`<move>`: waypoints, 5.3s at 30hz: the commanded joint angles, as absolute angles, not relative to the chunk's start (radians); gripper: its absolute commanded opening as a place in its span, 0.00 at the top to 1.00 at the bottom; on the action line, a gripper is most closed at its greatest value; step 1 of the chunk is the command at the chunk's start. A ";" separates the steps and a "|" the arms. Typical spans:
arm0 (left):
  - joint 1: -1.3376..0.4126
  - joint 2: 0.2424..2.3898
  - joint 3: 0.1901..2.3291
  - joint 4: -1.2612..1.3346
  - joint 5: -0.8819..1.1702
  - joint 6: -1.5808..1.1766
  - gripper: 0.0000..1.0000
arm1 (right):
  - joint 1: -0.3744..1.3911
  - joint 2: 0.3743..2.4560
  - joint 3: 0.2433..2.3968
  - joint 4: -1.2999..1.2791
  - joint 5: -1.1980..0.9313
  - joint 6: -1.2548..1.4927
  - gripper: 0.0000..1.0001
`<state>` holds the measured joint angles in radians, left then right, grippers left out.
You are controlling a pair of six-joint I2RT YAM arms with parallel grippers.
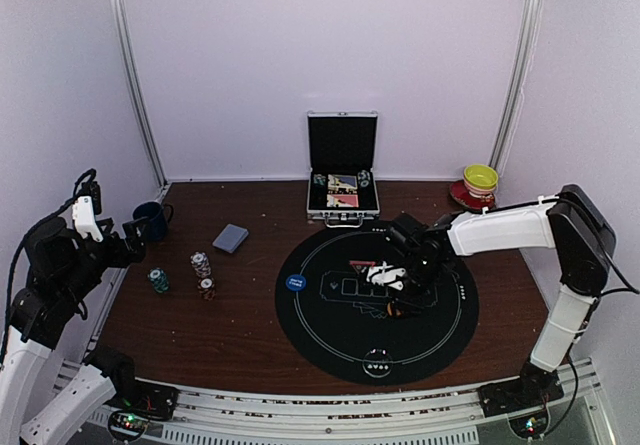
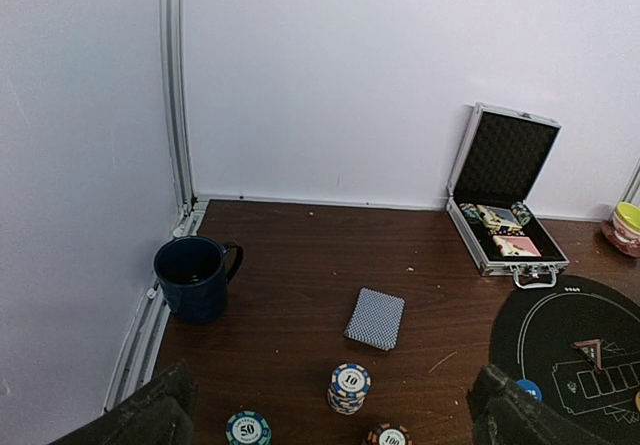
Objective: Distribute texas hold em gaming equipment
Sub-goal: Pick up the big blind button from the poker table mat, then place the big blind button in the big blind area, then move the all-in button to the poker table mat, then pick up the pile of poker chips from the pile of poker chips.
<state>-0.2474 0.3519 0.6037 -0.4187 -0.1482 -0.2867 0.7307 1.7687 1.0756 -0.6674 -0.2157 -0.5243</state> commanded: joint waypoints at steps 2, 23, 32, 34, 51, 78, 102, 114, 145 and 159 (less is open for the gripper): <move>-0.239 0.343 0.598 -0.372 -0.136 -0.277 0.02 | 0.605 1.652 1.039 -0.698 -0.210 -0.525 0.60; -0.238 0.342 0.598 -0.373 -0.135 -0.278 0.02 | 0.222 1.484 0.809 -0.684 -0.176 -0.696 0.60; -0.239 0.341 0.599 -0.374 -0.135 -0.278 0.02 | 0.178 1.509 0.794 -0.649 -0.152 -0.713 0.59; -0.238 0.341 0.599 -0.373 -0.135 -0.278 0.02 | 0.174 1.519 0.796 -0.640 -0.155 -0.713 0.59; -0.238 0.348 0.598 -0.374 -0.142 -0.278 0.02 | 0.406 1.461 1.093 -0.645 -0.146 -0.518 0.00; -0.233 0.347 0.598 -0.373 -0.139 -0.275 0.02 | 0.758 1.967 1.319 -0.283 0.140 -0.201 0.01; -0.229 0.339 0.598 -0.374 -0.135 -0.274 0.02 | 0.596 2.019 1.294 -0.214 0.290 -0.207 0.05; -0.227 0.345 0.599 -0.373 -0.144 -0.275 0.02 | 0.577 1.990 1.306 -0.182 0.478 -0.187 0.02; -0.226 0.907 0.932 -0.618 -0.112 -0.309 0.02 | 0.695 1.747 1.425 -0.428 0.022 -0.147 0.00; -0.229 1.242 1.027 -0.718 -0.082 -0.312 0.02 | 0.789 1.797 1.407 -0.405 0.094 -0.178 0.00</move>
